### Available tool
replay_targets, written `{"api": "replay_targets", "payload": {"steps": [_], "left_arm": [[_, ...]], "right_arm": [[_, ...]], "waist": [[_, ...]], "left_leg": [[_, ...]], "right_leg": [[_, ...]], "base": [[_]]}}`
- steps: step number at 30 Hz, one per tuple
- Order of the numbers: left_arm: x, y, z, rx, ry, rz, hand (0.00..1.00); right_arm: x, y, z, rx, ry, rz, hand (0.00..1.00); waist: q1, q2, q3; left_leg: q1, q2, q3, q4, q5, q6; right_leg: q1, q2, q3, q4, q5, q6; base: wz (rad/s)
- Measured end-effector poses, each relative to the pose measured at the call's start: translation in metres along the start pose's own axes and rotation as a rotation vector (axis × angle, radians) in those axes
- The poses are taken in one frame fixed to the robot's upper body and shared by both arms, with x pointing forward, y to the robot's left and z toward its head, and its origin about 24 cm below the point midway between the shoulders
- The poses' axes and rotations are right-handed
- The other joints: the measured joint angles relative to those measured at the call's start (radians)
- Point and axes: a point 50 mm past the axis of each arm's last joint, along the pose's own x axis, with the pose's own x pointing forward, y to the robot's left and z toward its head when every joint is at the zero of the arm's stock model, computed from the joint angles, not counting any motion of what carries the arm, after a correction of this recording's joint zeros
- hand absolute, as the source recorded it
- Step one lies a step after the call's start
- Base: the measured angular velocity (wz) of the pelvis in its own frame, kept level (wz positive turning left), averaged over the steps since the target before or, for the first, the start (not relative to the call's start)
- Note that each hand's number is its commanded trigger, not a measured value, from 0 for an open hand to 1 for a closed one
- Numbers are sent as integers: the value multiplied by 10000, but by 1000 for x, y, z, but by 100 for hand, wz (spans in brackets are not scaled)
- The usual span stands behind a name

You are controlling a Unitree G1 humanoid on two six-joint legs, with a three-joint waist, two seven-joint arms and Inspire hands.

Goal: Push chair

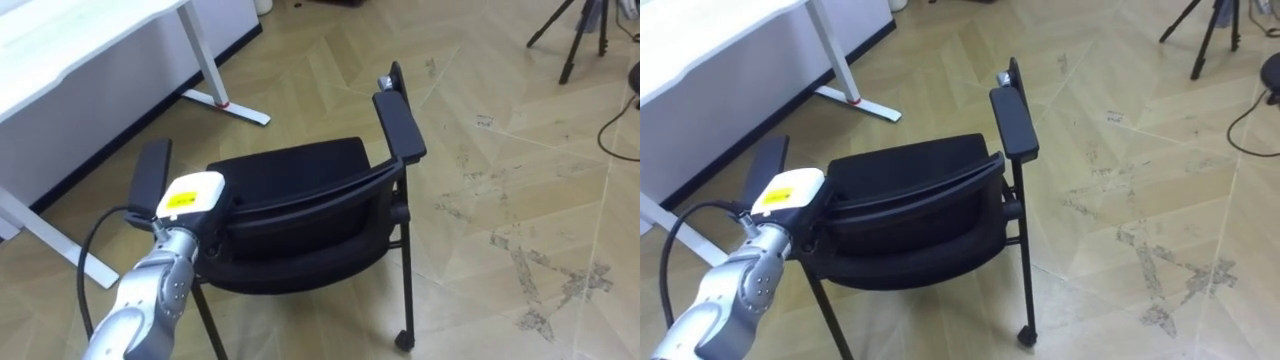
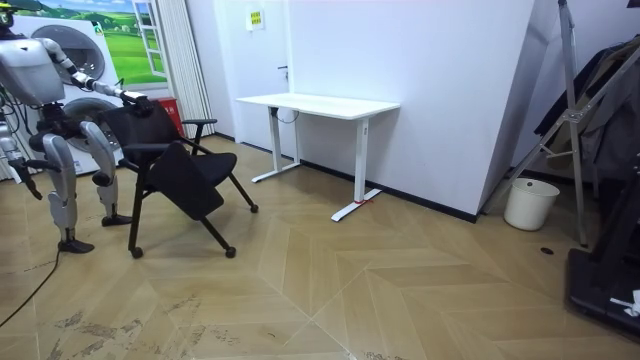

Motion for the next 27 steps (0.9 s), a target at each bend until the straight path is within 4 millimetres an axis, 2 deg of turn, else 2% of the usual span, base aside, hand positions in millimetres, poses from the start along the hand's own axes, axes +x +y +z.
{"api": "replay_targets", "payload": {"steps": [14,18,22,24,25,26,27], "left_arm": [[-3,4,3,22,-203,400,100],[-3,5,3,73,-329,451,100],[-7,7,-3,196,-248,505,100],[-9,12,-8,363,-148,649,100],[-9,14,-10,418,-76,738,100],[-9,16,-12,407,-39,791,100],[-8,19,-13,421,-32,871,100]], "right_arm": [[1,7,12,156,-319,50,0],[0,2,13,1460,-358,-286,0],[-2,-19,23,3199,-730,-1113,0],[-7,-36,42,4539,-1472,-1703,0],[-13,-45,59,4920,-2174,-2023,0],[-17,-49,71,5012,-2636,-2174,0],[-27,-58,96,5135,-3660,-2477,0]], "waist": [[-20,-32,11],[-74,-74,-3],[-193,-268,-42],[-336,-490,-8],[-342,-545,-4],[-343,-545,-12],[-367,-527,-21]], "left_leg": [[-162,-3,7,69,-3,0],[-213,-9,5,84,-3,0],[-172,-13,39,70,-3,-1],[-210,-2,45,95,-4,-1],[-283,7,63,163,-17,9],[-368,31,92,241,-47,19],[-575,78,111,456,-134,40]], "right_leg": [[-69,-13,-89,-27,-7,10],[-53,-7,-174,-4,-3,1],[-29,-12,-152,3,-2,-2],[-54,-3,-148,26,-1,-5],[-133,-5,-104,57,-5,-4],[-233,-4,-74,62,-15,-1],[-389,10,-54,131,-26,12]], "base": [[1],[7],[0],[0],[-8],[-9],[-6]]}}
